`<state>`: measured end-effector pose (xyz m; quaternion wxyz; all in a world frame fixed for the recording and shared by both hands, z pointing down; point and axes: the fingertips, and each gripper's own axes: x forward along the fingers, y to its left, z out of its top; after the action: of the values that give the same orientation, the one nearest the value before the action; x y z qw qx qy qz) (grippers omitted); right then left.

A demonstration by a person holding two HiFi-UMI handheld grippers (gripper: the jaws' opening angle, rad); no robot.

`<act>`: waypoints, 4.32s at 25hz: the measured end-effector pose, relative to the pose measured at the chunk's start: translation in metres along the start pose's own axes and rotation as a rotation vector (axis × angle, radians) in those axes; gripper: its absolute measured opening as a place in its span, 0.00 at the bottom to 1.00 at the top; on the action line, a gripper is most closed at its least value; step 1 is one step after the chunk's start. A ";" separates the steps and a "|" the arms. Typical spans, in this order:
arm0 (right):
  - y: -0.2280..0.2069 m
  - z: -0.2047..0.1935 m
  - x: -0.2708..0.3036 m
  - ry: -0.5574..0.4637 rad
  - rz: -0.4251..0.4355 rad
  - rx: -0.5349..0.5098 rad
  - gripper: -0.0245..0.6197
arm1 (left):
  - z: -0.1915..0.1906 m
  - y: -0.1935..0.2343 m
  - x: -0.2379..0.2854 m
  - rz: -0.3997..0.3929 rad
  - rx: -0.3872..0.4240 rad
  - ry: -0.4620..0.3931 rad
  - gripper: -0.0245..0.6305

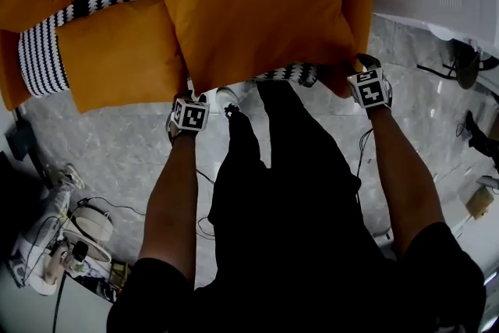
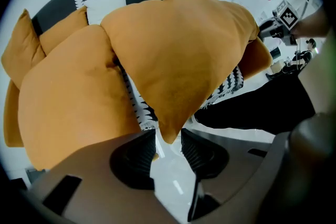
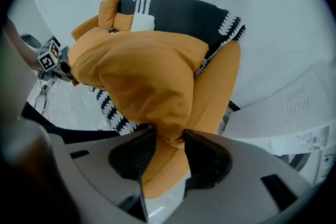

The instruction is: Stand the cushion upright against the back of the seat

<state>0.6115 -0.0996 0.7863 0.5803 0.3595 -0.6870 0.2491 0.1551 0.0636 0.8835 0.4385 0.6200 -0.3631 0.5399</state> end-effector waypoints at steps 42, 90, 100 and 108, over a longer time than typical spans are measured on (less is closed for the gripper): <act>-0.075 0.141 -0.096 -0.416 0.305 0.442 0.10 | 0.205 0.079 -0.215 0.170 -0.242 -0.356 0.10; -0.256 0.367 -0.068 -0.471 -0.070 0.693 0.10 | 0.550 0.208 -0.244 -0.125 -0.186 -0.559 0.10; -0.265 0.361 -0.095 -0.498 -0.167 0.713 0.10 | 0.552 0.210 -0.243 -0.167 -0.201 -0.559 0.11; -0.208 0.360 -0.161 -0.688 -0.033 0.795 0.12 | 0.552 0.215 -0.261 -0.236 -0.255 -0.636 0.14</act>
<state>0.5626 -0.4687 0.5402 0.1439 0.6238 -0.6844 0.3489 0.1102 -0.5343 0.6405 0.4368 0.7349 -0.4718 0.2159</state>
